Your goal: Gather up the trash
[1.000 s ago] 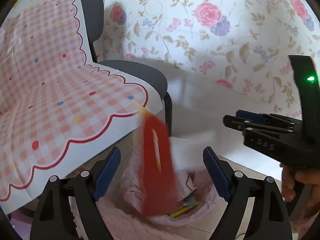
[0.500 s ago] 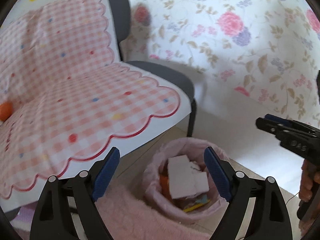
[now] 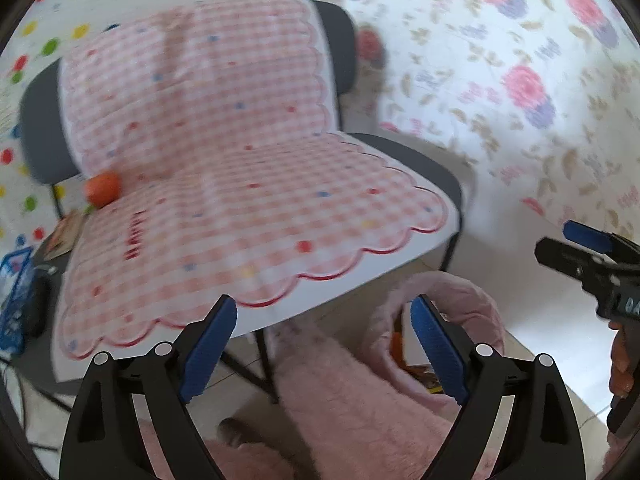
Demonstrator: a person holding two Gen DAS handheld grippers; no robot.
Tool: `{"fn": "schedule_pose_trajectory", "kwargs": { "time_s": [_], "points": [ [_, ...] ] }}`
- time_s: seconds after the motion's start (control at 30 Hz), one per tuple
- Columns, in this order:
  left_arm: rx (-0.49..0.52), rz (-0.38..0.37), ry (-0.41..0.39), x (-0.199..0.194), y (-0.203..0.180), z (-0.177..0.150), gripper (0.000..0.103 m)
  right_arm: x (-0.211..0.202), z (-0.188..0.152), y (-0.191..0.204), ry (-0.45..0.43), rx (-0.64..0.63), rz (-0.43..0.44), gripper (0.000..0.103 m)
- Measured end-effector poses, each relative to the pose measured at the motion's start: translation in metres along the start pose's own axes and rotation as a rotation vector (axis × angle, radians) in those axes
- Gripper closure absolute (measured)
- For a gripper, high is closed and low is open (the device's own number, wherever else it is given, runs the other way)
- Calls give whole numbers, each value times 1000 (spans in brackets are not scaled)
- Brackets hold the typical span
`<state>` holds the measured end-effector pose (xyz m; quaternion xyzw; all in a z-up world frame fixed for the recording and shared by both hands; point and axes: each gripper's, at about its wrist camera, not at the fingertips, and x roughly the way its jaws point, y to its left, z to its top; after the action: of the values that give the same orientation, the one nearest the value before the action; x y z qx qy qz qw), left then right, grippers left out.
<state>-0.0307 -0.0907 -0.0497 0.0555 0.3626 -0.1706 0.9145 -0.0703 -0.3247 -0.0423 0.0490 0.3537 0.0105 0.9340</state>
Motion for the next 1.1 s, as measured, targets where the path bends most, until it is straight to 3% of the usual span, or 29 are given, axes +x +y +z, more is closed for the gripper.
{"fn": "schedule_pose_trajectory", "kwargs": {
  "time_s": [0.03,0.2,0.33,0.63,0.83,1.1],
  "points": [
    [-13,15,-3,-4,6,0,14,1,3,8,-4,-18,18,6],
    [-62,68,-22,-26,35,-4,8,7,17,39,26,-53,124,6],
    [-92,81,6,-32,53,-7,8,7,27,60,20,-85,131,6],
    [-179,301,-6,-54,89,0,7,9,56,96,-28,-184,126,6],
    [-219,342,-8,-66,104,7,7,8,65,95,-42,-189,136,6],
    [-224,342,-7,-68,106,12,7,15,66,89,-22,-169,124,6]
  ]
}}
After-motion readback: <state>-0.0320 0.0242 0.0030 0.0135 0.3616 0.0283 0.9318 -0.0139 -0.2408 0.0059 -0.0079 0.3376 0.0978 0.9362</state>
